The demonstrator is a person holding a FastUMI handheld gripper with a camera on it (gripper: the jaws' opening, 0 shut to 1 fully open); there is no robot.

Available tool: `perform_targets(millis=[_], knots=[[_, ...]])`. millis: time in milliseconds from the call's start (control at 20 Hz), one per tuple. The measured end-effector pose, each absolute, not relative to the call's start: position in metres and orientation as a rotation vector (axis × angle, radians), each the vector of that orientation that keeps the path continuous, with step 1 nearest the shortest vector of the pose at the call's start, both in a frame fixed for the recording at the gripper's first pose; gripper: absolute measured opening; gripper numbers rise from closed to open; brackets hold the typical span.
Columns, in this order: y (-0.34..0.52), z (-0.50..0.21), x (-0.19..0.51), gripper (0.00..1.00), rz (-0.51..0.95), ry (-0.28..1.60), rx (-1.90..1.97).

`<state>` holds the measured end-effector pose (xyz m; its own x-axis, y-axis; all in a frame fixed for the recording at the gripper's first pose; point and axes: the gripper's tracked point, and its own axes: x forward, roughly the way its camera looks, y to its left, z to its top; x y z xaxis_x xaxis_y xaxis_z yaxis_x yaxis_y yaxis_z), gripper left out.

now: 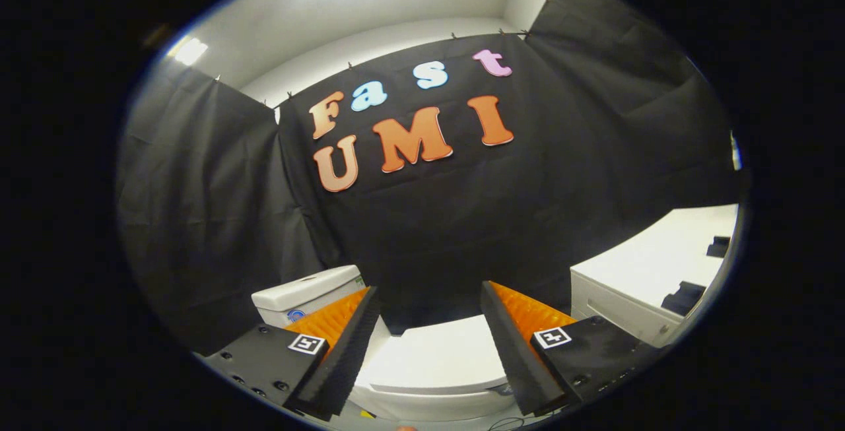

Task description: Open the toilet lid.

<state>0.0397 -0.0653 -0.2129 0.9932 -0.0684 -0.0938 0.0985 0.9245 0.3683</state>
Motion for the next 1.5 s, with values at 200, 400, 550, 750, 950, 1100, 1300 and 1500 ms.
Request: perform_targets(millis=[200, 400, 550, 750, 950, 1100, 1300, 1500], knots=[[-0.072, -0.278, 0.043, 0.99, -0.132, 0.135, 0.515], [-0.072, -0.347, 0.042, 0.99, -0.185, 0.207, 0.669], [-0.077, -0.387, 0.038, 0.99, -0.217, 0.251, 0.765], [-0.090, -0.441, 0.034, 0.99, -0.286, 0.313, 0.879], [-0.099, -0.479, 0.029, 0.99, -0.329, 0.361, 1.010], [-0.106, -0.508, 0.031, 0.99, -0.366, 0.384, 1.100], [-0.105, -0.532, 0.034, 0.99, -0.367, 0.394, 1.219], [-0.108, -0.550, 0.033, 0.94, -0.376, 0.368, 1.329]])
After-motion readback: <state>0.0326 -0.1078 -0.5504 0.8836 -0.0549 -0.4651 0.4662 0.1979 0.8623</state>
